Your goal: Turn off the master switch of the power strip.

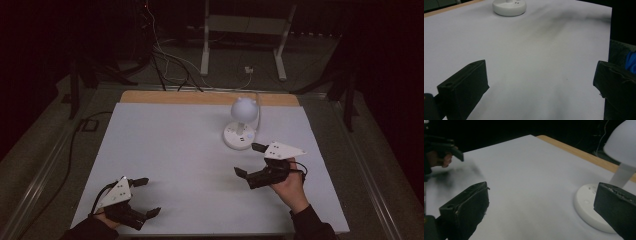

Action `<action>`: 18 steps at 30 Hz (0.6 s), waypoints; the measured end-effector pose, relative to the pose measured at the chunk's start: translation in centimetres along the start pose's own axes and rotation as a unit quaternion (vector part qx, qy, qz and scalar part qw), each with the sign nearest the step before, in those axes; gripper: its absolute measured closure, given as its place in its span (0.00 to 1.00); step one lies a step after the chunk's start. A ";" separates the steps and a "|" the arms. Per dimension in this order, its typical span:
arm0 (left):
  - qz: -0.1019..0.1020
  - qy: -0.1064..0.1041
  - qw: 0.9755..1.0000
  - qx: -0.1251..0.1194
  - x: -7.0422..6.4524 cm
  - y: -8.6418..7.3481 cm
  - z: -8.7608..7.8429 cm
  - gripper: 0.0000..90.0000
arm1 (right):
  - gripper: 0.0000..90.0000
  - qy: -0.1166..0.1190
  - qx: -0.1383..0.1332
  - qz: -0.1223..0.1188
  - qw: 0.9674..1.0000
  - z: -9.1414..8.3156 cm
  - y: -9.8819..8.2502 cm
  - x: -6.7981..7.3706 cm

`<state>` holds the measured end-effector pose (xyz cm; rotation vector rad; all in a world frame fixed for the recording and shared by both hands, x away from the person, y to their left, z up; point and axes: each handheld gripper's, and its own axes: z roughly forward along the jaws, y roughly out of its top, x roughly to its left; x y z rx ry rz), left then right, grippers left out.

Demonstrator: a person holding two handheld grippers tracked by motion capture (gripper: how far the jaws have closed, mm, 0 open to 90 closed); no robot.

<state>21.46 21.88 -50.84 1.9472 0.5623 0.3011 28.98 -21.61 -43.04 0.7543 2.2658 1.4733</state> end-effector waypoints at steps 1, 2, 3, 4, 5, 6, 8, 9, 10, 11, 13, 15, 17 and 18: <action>0.000 0.000 1.000 -0.001 0.0 0.0 0.0 0.00 | 0.00 -0.003 -0.001 0.002 1.000 0.0 0.1 -0.2; 0.000 -0.001 1.000 -0.002 0.0 0.0 0.0 0.00 | 0.00 -0.009 -0.002 0.003 1.000 -0.1 0.2 -0.4; 0.002 -0.001 1.000 -0.003 0.0 0.0 0.0 0.00 | 0.00 -0.014 -0.005 0.004 1.000 -0.1 0.3 -0.6; 0.002 -0.001 1.000 -0.004 0.0 0.0 0.0 0.00 | 0.00 -0.016 -0.008 0.007 1.000 -0.2 0.4 -0.9; 0.002 -0.001 1.000 -0.003 0.0 0.0 0.0 0.00 | 0.00 -0.019 -0.009 0.008 1.000 -0.2 0.6 -1.2; 0.003 -0.001 1.000 -0.002 -0.1 0.0 0.0 0.00 | 0.00 -0.022 -0.011 0.008 1.000 -0.2 0.6 -1.4; 0.003 -0.001 1.000 -0.002 -0.1 0.0 0.0 0.00 | 0.00 -0.027 -0.009 0.008 1.000 -0.2 0.8 -1.8; 0.003 -0.001 1.000 -0.002 -0.1 0.0 0.0 0.00 | 0.00 -0.028 -0.009 0.008 1.000 -0.1 0.9 -2.0; 0.003 -0.001 1.000 -0.002 -0.1 0.0 0.0 0.00 | 0.00 -0.029 -0.007 0.009 1.000 0.0 0.9 -2.2; 0.003 0.000 1.000 -0.001 -0.1 0.0 0.0 0.00 | 0.00 -0.032 -0.006 0.008 0.999 0.0 1.0 -2.4; 0.003 0.000 1.000 -0.002 -0.1 0.0 0.0 0.00 | 0.00 -0.033 -0.003 0.009 0.999 0.2 0.9 -2.8; 0.003 0.000 1.000 -0.002 -0.1 0.0 0.0 0.00 | 0.00 -0.035 0.000 0.012 0.999 0.5 0.9 -3.2; 0.003 0.000 1.000 -0.001 -0.1 0.0 0.0 0.00 | 0.00 -0.037 0.004 0.017 0.999 0.7 0.8 -3.7; 0.004 -0.001 1.000 -0.001 -0.1 0.0 0.0 0.00 | 0.00 -0.038 0.005 0.019 0.999 0.9 0.7 -3.9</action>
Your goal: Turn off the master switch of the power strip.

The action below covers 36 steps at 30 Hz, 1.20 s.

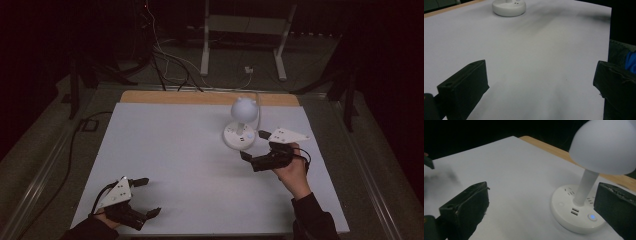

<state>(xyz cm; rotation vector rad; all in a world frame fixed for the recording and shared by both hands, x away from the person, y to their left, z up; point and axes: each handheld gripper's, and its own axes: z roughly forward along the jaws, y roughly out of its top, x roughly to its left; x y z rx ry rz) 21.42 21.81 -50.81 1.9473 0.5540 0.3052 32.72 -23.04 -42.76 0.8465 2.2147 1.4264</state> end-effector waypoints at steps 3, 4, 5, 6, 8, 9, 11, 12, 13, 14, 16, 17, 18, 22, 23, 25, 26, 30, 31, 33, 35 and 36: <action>-0.001 -0.001 1.000 0.000 0.0 0.0 0.0 0.00 | 0.00 -0.004 0.003 0.006 1.000 0.4 -0.1 -0.5; -0.001 -0.001 1.000 0.000 0.0 0.0 0.0 0.00 | 0.00 -0.005 0.004 0.007 1.000 0.5 -0.1 -0.7; 0.000 0.000 1.000 0.000 0.0 0.0 0.0 0.00 | 0.00 -0.005 0.006 0.009 1.000 0.6 -0.2 -0.9; 0.000 0.000 1.000 0.001 0.0 0.0 0.0 0.00 | 0.00 -0.008 0.008 0.007 1.000 0.7 -0.2 -1.1; 0.000 -0.001 1.000 0.000 0.0 0.0 0.0 0.00 | 0.00 -0.010 0.012 0.005 1.000 1.0 -0.2 -1.4; 0.000 -0.001 1.000 0.001 0.0 0.0 0.0 0.00 | 0.00 -0.011 0.014 0.004 1.000 1.1 -0.3 -1.5; 0.000 0.000 1.000 0.002 -0.1 0.0 0.0 0.00 | 0.00 -0.010 0.016 0.008 1.000 1.4 -0.4 -1.9; 0.000 -0.001 1.000 0.002 -0.1 0.0 0.0 0.00 | 0.00 -0.010 0.019 0.010 1.000 1.5 -0.5 -2.1; 0.000 -0.001 1.000 0.002 -0.1 0.0 0.0 0.00 | 0.00 -0.007 0.022 0.015 1.000 1.6 -0.7 -2.3; 0.000 0.000 1.000 0.001 0.0 0.0 0.0 0.00 | 0.00 -0.005 0.023 0.021 1.000 1.7 -0.8 -2.5; 0.000 -0.001 1.000 0.002 0.0 0.0 0.0 0.00 | 0.00 -0.007 0.026 0.025 0.999 2.0 -1.1 -2.8; -0.001 -0.001 1.000 0.002 -0.1 0.0 0.1 0.00 | 0.00 -0.011 0.026 0.029 0.999 2.1 -1.3 -3.0; -0.001 -0.001 1.000 0.003 -0.1 0.0 0.1 0.00 | 0.00 -0.023 0.021 0.037 0.999 2.3 -1.4 -3.2; -0.002 -0.001 1.000 0.002 -0.1 0.0 0.1 0.00 | 0.00 -0.037 0.013 0.045 0.998 2.7 -1.8 -3.7; -0.002 -0.001 1.000 0.004 -0.1 0.0 0.1 0.00 | 0.00 -0.038 0.018 0.056 0.998 3.0 -2.1 -4.1; -0.001 -0.001 1.000 0.004 -0.1 0.0 0.1 0.00 | 0.05 -0.047 0.023 0.059 0.997 3.3 -2.3 -4.4; -0.001 -0.001 1.000 0.003 -0.1 0.0 0.1 0.00 | 0.06 -0.051 0.026 0.063 0.996 3.4 -2.4 -4.5; -0.001 -0.001 1.000 0.005 -0.1 0.0 0.1 0.00 | 0.20 -0.078 0.044 0.075 0.993 3.8 -2.7 -4.9; -0.001 -0.002 1.000 0.004 -0.1 0.0 0.1 0.00 | 0.23 -0.077 0.049 0.078 0.993 4.0 -2.8 -5.0; -0.003 -0.001 1.000 0.003 -0.1 0.0 0.1 0.00 | 0.27 -0.092 0.050 0.076 0.992 4.1 -2.9 -5.2; -0.002 -0.001 1.000 0.004 -0.1 0.0 0.1 0.00 | 0.35 -0.098 0.055 0.081 0.990 4.3 -2.9 -5.3; -0.003 -0.003 1.000 0.005 -0.1 0.0 0.1 0.00 | 0.39 -0.102 0.058 0.083 0.990 4.3 -2.9 -5.4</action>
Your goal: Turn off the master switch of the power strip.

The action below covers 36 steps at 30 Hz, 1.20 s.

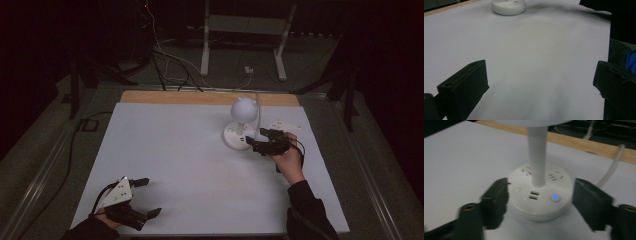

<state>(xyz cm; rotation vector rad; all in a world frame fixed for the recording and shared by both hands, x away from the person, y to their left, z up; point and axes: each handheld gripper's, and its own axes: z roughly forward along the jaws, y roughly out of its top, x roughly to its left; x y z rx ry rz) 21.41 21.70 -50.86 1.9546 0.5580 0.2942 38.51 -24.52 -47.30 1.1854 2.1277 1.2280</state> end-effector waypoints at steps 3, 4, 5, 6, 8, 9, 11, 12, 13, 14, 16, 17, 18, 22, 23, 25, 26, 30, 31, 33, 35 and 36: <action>0.000 0.001 1.000 -0.003 0.0 0.0 0.0 0.00 | 0.60 -0.009 0.011 0.014 1.000 0.3 0.0 -0.3; -0.001 0.001 1.000 -0.003 0.0 0.0 0.0 0.00 | 0.64 -0.008 0.012 0.018 1.000 0.4 0.0 -0.5; -0.001 0.001 1.000 -0.002 0.0 0.0 0.0 0.00 | 0.69 -0.010 0.014 0.020 1.000 0.5 -0.1 -0.6; -0.001 0.000 1.000 -0.002 0.0 0.0 0.0 0.00 | 0.71 -0.012 0.015 0.022 1.000 0.6 -0.1 -0.7; -0.002 0.000 1.000 -0.003 0.0 0.0 0.0 0.00 | 0.75 -0.014 0.016 0.023 1.000 0.8 0.0 -0.8; -0.002 0.000 1.000 -0.003 0.0 0.0 0.0 0.00 | 0.78 -0.016 0.017 0.026 0.999 0.8 0.0 -0.9; 0.000 0.000 1.000 -0.001 0.0 0.0 0.0 0.00 | 0.81 -0.021 0.019 0.030 0.999 1.0 0.0 -1.1; -0.001 0.000 1.000 0.000 0.0 0.0 0.0 0.00 | 0.84 -0.024 0.022 0.030 0.999 1.1 0.0 -1.1; -0.001 -0.001 1.000 -0.001 0.0 0.0 0.0 0.00 | 0.86 -0.029 0.023 0.029 0.999 1.2 -0.1 -1.1; -0.001 -0.001 1.000 -0.002 0.0 0.0 0.0 0.00 | 0.88 -0.032 0.024 0.029 0.999 1.3 -0.1 -1.1; -0.001 0.000 1.000 0.000 0.0 0.0 0.0 0.00 | 0.91 -0.036 0.027 0.027 0.999 1.5 -0.1 -1.2; -0.001 0.000 1.000 0.000 0.0 0.0 0.0 0.00 | 0.93 -0.038 0.028 0.029 0.998 1.6 -0.1 -1.2; -0.001 0.000 1.000 0.000 0.0 0.0 0.0 0.00 | 0.95 -0.039 0.029 0.030 0.998 1.6 0.0 -1.3; -0.001 0.000 1.000 0.000 0.0 0.0 0.0 0.00 | 1.00 -0.045 0.034 0.030 0.998 2.0 0.1 -1.4; -0.001 0.000 1.000 0.000 0.0 0.0 0.0 0.00 | 1.00 -0.046 0.038 0.027 0.998 2.1 0.1 -1.3; -0.001 0.000 1.000 0.000 0.0 0.0 0.0 0.00 | 1.00 -0.048 0.040 0.018 0.998 2.4 0.2 -1.2; -0.002 0.000 1.000 -0.001 0.0 0.0 0.0 0.00 | 1.00 -0.049 0.042 0.018 0.998 2.5 0.2 -1.1; -0.001 0.001 1.000 0.000 0.1 0.0 0.0 0.00 | 1.00 -0.057 0.046 0.009 0.997 3.0 0.3 -0.9; -0.001 0.001 1.000 0.000 0.0 0.0 0.0 0.00 | 1.00 -0.060 0.047 0.008 0.997 3.1 0.3 -0.8; -0.001 0.001 1.000 0.000 0.0 0.0 0.0 0.00 | 1.00 -0.060 0.049 0.008 0.997 3.4 0.3 -0.8; 0.000 0.002 1.000 -0.001 0.0 0.0 0.0 0.00 | 1.00 -0.061 0.051 0.008 0.997 3.6 0.3 -0.7; -0.001 0.001 1.000 -0.002 0.0 0.0 0.0 0.00 | 1.00 -0.062 0.053 0.009 0.997 3.8 0.3 -0.7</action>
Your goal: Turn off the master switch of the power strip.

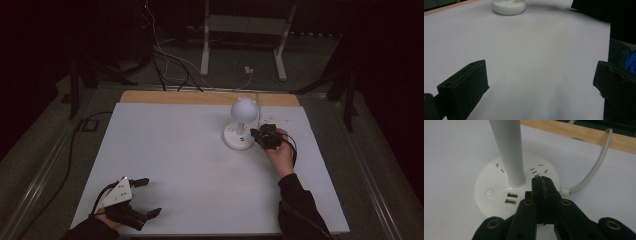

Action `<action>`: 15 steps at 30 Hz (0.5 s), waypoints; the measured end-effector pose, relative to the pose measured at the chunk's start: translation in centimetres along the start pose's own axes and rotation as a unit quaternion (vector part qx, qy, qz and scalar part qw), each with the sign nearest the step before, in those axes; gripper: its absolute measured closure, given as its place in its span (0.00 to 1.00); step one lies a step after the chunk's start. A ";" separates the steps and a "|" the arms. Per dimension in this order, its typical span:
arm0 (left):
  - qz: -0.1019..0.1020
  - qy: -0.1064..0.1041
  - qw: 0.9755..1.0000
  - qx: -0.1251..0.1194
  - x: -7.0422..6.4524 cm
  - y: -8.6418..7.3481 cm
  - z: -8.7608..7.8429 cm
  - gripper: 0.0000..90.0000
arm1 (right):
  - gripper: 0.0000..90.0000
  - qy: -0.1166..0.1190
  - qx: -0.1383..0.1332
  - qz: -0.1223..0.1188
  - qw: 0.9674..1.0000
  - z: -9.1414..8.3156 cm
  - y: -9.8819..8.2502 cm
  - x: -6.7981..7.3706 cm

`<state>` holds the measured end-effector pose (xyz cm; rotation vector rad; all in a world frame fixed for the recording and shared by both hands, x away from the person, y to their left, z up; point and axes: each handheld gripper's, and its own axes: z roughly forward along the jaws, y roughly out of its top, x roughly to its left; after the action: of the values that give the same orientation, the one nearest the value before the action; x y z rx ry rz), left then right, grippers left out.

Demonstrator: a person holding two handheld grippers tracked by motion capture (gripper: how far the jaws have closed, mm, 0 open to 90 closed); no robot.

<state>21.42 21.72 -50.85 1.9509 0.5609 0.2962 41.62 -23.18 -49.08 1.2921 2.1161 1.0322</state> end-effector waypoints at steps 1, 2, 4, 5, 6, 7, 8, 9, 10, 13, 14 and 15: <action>-0.001 0.000 1.000 0.000 0.0 0.0 0.0 0.00 | 1.00 0.001 0.001 0.000 1.000 0.1 0.0 0.0; -0.001 0.000 1.000 0.000 0.0 0.0 0.0 0.00 | 1.00 0.000 0.001 0.002 1.000 0.2 0.0 0.0; 0.000 0.000 1.000 0.001 0.0 0.0 0.0 0.00 | 1.00 -0.004 0.000 0.005 1.000 0.3 0.0 -0.1; 0.000 0.000 1.000 0.001 0.0 0.0 0.0 0.00 | 1.00 -0.006 -0.001 0.004 1.000 0.4 -0.1 -0.2; -0.001 0.000 1.000 0.000 0.0 0.0 0.0 0.00 | 1.00 -0.009 -0.002 0.003 1.000 0.5 -0.1 -0.2; -0.001 -0.001 1.000 0.000 0.0 0.0 0.0 0.00 | 1.00 -0.009 -0.001 0.004 1.000 0.5 -0.1 -0.2; -0.001 -0.001 1.000 0.000 0.0 0.0 0.0 0.00 | 1.00 -0.008 0.002 0.004 1.000 0.6 -0.1 -0.2; 0.000 0.000 1.000 0.001 0.0 0.0 0.0 0.00 | 1.00 -0.008 0.005 0.003 1.000 0.8 -0.2 -0.1; 0.000 0.000 1.000 0.002 0.0 0.0 0.0 0.00 | 1.00 -0.007 0.007 0.003 1.000 0.8 -0.2 0.0; -0.001 -0.001 1.000 0.000 0.0 0.0 0.0 0.00 | 1.00 -0.009 0.009 -0.006 1.000 1.1 -0.4 0.1; 0.000 0.000 1.000 0.001 0.0 0.0 0.0 0.00 | 1.00 -0.011 0.008 -0.008 1.000 1.1 -0.4 0.1; 0.000 0.000 1.000 0.001 0.0 0.0 0.0 0.00 | 1.00 -0.010 0.010 -0.007 1.000 1.2 -0.4 0.1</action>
<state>21.43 21.73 -50.88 1.9533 0.5611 0.2946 42.17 -22.74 -50.14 1.2898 2.1231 0.9911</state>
